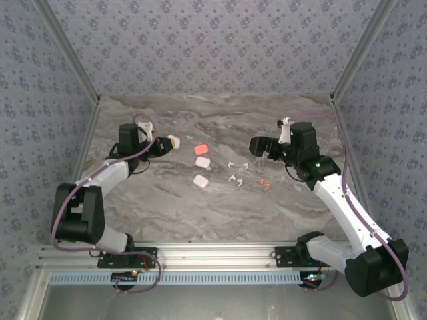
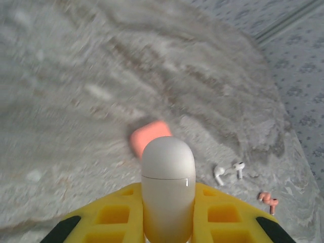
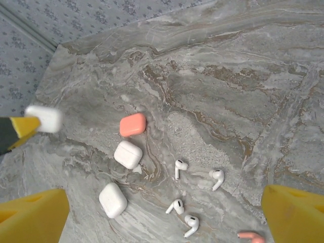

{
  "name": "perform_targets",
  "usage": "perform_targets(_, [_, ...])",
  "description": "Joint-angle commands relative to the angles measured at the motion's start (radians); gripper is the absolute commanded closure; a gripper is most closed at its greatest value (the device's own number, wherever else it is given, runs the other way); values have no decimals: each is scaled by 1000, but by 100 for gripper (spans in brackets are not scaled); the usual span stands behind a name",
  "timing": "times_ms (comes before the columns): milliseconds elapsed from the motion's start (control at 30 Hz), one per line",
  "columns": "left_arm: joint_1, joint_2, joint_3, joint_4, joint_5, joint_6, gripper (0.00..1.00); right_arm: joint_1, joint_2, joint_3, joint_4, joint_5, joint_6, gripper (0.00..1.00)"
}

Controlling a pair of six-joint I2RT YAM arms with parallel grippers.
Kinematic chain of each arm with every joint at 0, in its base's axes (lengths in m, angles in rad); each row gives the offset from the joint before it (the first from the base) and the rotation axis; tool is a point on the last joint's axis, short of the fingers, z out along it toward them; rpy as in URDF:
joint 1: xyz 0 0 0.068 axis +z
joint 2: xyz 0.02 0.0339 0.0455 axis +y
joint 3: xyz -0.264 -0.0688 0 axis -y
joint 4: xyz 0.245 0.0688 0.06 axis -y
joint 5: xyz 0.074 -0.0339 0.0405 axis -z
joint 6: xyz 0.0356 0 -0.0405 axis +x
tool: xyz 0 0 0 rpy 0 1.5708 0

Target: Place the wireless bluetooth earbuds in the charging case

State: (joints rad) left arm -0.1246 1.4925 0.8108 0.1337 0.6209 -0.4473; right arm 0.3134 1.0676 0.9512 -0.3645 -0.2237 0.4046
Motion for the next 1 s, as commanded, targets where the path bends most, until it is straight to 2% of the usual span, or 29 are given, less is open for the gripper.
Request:
perform_targets(0, [32, 127, 93, -44, 71, -81, 100, -4, -6, -10, 0, 10, 29, 0])
perform_targets(167, [34, 238, 130, -36, 78, -91, 100, -6, 1, -12, -17, 14, 25, 0])
perform_targets(400, [34, 353, 174, -73, 77, -93, 93, -4, 19, -8, -19, 6, 25, 0])
perform_targets(800, [35, 386, 211, -141, 21, -48, 58, -6, 31, 1, -37, 7, 11, 0])
perform_targets(967, [45, 369, 237, -209, -14, -9, 50, -4, 31, 10, -61, 9, -5, 0])
